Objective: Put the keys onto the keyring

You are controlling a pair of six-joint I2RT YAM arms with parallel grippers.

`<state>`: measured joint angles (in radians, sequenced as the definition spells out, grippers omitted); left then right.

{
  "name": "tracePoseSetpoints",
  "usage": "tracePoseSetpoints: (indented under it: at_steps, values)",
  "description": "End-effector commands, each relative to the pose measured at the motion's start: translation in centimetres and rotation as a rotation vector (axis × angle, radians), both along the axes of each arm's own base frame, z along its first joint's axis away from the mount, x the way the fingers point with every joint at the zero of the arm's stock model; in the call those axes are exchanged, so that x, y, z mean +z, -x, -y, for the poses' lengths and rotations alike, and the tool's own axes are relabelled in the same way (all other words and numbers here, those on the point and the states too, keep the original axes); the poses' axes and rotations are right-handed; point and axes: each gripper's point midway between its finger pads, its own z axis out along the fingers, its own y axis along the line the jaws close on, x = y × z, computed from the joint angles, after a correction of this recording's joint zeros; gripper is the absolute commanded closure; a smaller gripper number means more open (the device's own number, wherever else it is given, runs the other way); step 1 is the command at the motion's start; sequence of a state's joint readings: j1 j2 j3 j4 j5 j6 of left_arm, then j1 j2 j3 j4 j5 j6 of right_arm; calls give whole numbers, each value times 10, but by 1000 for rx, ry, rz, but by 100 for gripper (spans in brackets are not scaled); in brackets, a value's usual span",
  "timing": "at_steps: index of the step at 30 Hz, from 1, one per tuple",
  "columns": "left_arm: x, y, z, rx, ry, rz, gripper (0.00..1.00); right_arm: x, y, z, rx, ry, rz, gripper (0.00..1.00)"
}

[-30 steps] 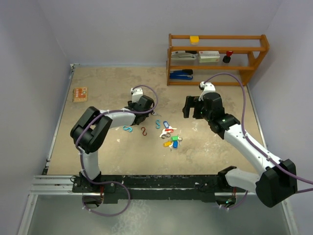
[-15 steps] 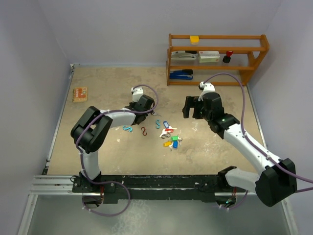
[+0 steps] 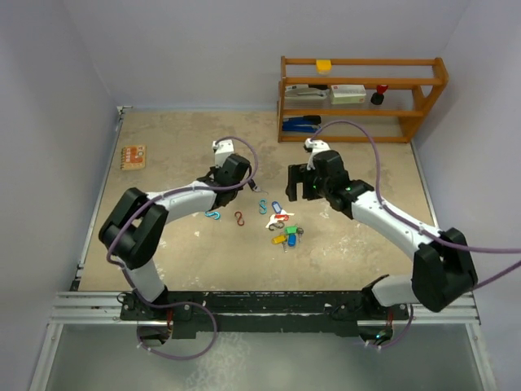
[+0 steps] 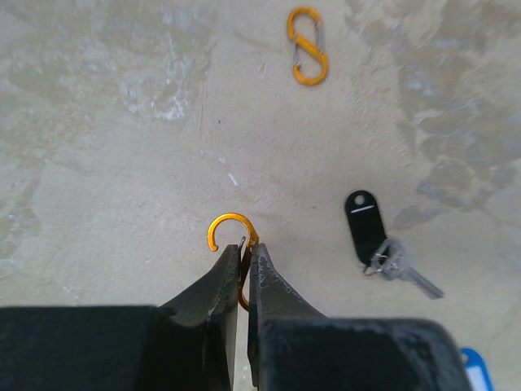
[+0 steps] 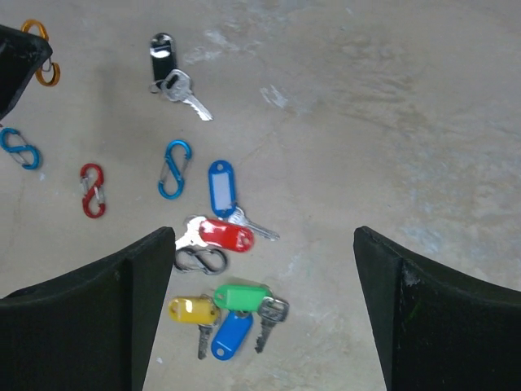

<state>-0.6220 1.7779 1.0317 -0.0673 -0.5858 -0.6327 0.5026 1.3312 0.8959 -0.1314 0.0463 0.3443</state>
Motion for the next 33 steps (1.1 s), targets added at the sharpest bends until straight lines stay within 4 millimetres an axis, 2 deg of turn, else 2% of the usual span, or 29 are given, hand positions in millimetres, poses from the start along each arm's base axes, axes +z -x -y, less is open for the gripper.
tracePoseSetpoints:
  at_steps: [1,5,8,12,15,20,24,27,30,33]
  values:
    - [57,-3,1,-29,56,107,100,29,-21,-43,83,-36,71,9]
    - [77,1,1,-48,77,127,100,19,-36,-68,112,-26,54,14]
    - [90,5,-4,-44,77,141,100,6,-48,-84,145,-10,26,21]
    - [107,10,-15,-26,56,160,100,-7,-63,-99,180,11,16,32]
    - [115,14,-21,-15,62,174,100,-13,-69,-107,186,13,5,35]
    - [108,13,-8,-94,101,182,100,-10,-67,-92,85,6,16,36]
    - [87,10,0,-130,80,141,100,-5,-50,-76,24,-16,-6,34]
    - [69,6,7,-139,76,98,100,6,-44,-62,-20,-3,17,31]
    - [56,2,16,-144,93,81,100,13,-39,-47,-66,24,28,24]
    - [49,-1,23,-123,93,86,100,22,-34,-36,-98,34,48,12]
